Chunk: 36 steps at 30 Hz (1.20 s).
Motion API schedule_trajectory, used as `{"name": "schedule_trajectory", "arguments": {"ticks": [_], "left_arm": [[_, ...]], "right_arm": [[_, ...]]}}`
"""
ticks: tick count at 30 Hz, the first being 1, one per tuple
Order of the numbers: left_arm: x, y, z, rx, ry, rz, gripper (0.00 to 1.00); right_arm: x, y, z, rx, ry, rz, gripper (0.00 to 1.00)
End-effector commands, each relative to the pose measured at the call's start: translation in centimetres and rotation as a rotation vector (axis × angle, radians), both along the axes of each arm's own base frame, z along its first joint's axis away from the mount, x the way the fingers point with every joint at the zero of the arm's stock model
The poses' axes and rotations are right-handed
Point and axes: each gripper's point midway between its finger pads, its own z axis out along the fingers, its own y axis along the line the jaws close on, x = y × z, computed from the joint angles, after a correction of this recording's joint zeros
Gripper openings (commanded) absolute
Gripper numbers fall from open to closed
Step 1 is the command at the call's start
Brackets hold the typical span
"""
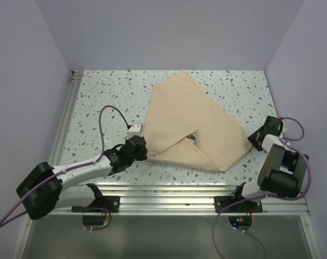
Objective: Prepare the surgical pack
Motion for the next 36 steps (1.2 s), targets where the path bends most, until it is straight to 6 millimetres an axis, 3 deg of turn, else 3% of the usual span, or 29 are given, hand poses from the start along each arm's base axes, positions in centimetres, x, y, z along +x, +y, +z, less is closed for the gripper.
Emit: {"name": "schedule_trajectory", "arguments": {"ticks": [1, 7, 9, 11, 15, 22, 28, 36], "left_arm": [[1.5, 0.1, 1.6, 0.0, -0.071, 0.038, 0.16], [1.5, 0.3, 1.6, 0.005, -0.071, 0.048, 0.16], [1.4, 0.4, 1.5, 0.01, -0.069, 0.05, 0.16], [1.5, 0.4, 1.6, 0.008, -0.072, 0.051, 0.16], [1.5, 0.4, 1.5, 0.011, -0.07, 0.051, 0.16], [1.7, 0.1, 1.6, 0.012, -0.072, 0.045, 0.16], [1.7, 0.3, 1.2, 0.019, -0.068, 0.051, 0.15], [1.9, 0.2, 1.5, 0.022, -0.081, 0.046, 0.15]], "right_arm": [[-1.2, 1.9, -2.1, 0.08, 0.083, 0.035, 0.37], [-0.5, 2.7, -2.2, 0.109, 0.061, 0.06, 0.13], [-0.4, 2.9, -2.0, 0.103, 0.047, 0.068, 0.01], [-0.3, 3.1, -1.8, 0.099, 0.037, 0.072, 0.0], [0.8, 4.4, 0.6, 0.086, -0.021, 0.134, 0.0], [3.0, 8.4, 9.2, -0.094, -0.114, 0.311, 0.0], [3.5, 11.0, 14.5, -0.135, -0.212, 0.402, 0.0], [4.4, 16.8, 17.5, -0.149, -0.229, 0.576, 0.0]]}}
